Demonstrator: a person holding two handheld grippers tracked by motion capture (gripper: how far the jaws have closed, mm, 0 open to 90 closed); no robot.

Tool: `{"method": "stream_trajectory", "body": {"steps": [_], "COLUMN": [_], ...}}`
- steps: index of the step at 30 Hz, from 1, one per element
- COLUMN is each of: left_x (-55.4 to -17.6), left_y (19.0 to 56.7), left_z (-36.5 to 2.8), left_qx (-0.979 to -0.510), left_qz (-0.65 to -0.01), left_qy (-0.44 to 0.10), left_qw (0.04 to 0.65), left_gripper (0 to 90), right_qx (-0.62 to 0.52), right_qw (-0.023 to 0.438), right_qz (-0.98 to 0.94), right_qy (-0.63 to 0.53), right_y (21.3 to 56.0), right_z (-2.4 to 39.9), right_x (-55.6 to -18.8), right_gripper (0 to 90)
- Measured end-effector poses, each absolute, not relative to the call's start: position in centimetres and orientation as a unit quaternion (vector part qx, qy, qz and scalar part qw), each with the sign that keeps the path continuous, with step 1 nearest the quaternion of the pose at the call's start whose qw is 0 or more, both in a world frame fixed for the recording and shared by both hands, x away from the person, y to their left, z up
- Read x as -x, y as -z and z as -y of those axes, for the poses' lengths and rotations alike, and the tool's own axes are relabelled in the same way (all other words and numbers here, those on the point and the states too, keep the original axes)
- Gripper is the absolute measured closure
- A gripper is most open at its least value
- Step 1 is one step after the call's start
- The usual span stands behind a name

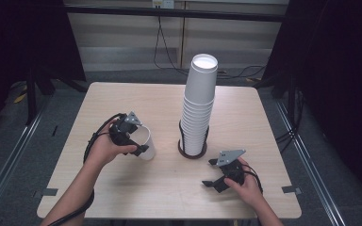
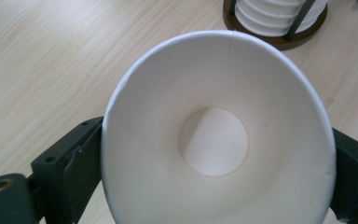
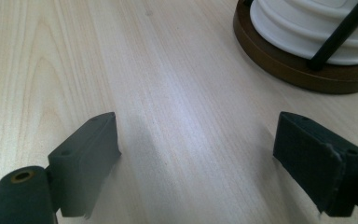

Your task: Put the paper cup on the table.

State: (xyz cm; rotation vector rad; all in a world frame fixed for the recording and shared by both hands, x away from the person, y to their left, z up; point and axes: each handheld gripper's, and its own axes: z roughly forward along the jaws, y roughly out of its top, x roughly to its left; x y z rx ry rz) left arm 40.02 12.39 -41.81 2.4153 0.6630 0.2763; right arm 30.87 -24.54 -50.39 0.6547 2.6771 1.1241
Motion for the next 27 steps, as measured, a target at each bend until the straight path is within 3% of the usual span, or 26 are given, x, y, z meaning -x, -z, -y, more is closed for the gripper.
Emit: {"method": "stream_trajectory", "body": {"steps": [27], "left_x": [-39.5], "left_y": [43.4], "left_z": [-12.8], "left_qx": [-0.905], "left_qz": [-0.269], "left_qy": [-0.079], "left_qw": [0.319], "left_gripper": [11.1], "right_qx": [-0.219], "right_qw": [0.083], "right_qz": [-0.896], "right_qy": [-0.376], "right_y": [50.4], "right_z": [24.5], "right_x": [-30.9], "right_gripper": [13.6]}}
